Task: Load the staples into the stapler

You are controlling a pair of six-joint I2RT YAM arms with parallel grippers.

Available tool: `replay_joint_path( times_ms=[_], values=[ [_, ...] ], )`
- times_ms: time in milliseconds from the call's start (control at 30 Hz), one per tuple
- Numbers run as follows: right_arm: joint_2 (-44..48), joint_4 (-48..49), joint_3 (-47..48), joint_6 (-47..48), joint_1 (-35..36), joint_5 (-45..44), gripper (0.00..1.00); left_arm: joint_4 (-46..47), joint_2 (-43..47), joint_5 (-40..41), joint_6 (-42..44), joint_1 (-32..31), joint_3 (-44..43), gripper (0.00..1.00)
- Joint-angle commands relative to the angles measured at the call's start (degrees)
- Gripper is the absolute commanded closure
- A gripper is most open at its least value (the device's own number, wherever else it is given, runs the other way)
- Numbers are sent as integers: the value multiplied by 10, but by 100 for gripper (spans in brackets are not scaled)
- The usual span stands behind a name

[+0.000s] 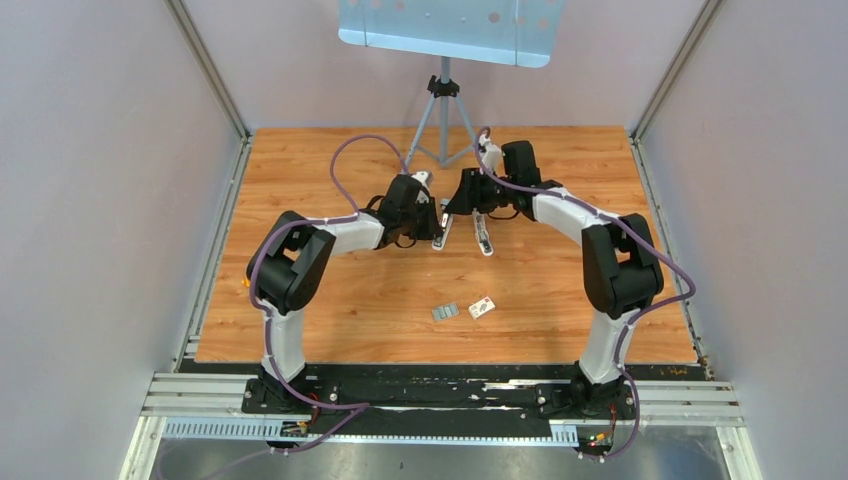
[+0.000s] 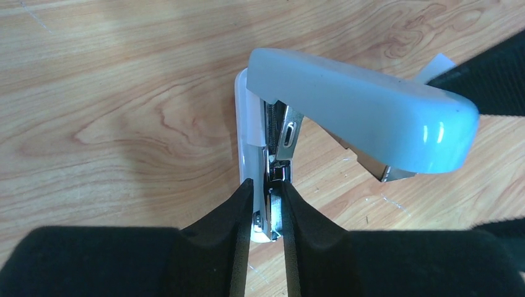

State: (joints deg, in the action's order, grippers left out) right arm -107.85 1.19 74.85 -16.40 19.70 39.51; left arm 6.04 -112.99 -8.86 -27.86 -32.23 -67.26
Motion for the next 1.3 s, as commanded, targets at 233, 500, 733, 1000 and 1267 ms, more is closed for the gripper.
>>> replay_joint_path(
  times_ms=[233, 500, 733, 1000, 1267],
  values=[
    [61, -27, -37, -92, 7, -43, 41, -28, 78, 30, -30, 10, 62, 70],
    [1, -48, 20, -164, 13, -70, 50, -36, 115, 39, -36, 15, 78, 65],
    [-31, -89, 40, -159, 46, -109, 54, -30, 138, 33, -35, 23, 85, 62],
    [-64, -119, 52, -154, 73, -142, 60, 1, 107, -25, -22, 23, 81, 61],
    [-72, -153, 37, -140, 92, -187, 61, 20, 70, -49, -25, 23, 99, 63]
  ],
)
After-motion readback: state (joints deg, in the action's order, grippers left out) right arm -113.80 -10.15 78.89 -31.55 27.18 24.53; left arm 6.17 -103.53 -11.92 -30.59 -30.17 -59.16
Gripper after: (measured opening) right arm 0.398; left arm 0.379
